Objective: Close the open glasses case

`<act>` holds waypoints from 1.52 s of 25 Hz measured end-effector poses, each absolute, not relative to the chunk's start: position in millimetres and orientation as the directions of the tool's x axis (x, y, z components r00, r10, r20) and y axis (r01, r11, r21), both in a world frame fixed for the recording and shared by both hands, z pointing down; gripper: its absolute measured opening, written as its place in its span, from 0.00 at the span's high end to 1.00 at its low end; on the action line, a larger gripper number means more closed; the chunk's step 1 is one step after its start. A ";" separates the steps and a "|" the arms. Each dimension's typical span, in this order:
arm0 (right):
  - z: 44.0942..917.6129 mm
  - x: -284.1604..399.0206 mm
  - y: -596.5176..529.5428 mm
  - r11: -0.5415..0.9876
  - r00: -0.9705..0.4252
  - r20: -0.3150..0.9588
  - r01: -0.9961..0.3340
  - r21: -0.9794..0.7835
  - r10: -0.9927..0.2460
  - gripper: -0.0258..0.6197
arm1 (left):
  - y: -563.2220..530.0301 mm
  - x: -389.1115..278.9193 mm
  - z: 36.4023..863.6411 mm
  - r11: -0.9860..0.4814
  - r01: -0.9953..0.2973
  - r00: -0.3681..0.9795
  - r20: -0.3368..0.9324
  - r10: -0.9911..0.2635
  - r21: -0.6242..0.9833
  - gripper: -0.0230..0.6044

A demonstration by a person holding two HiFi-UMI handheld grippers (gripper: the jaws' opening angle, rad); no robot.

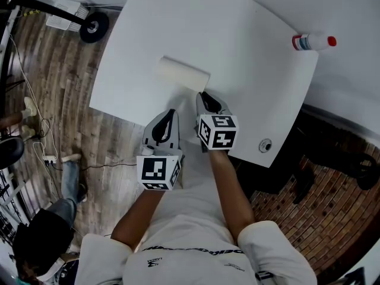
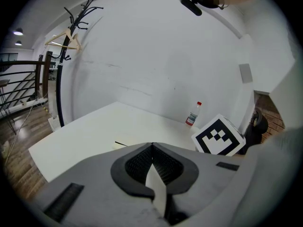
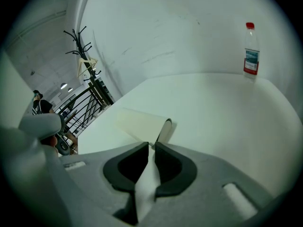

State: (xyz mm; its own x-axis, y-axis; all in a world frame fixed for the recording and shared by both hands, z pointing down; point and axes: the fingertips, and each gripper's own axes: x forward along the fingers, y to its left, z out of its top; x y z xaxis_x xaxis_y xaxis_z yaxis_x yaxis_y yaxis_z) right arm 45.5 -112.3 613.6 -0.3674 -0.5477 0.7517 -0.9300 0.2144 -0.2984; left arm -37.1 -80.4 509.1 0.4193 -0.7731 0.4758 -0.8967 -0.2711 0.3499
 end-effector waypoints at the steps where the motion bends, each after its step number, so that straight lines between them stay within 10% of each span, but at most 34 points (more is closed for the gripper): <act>1: 614.5 45.0 -111.7 0.213 -0.366 0.754 -0.931 -0.297 -0.546 0.90 | -80.5 -37.5 509.0 -0.271 -0.897 0.419 0.476 -0.774 0.350 0.97; 38: 444.8 41.4 -77.3 0.304 -0.435 0.527 -0.898 -0.320 -0.730 0.96 | -53.6 -56.1 396.6 -0.295 -0.912 0.388 0.364 -0.847 0.285 0.97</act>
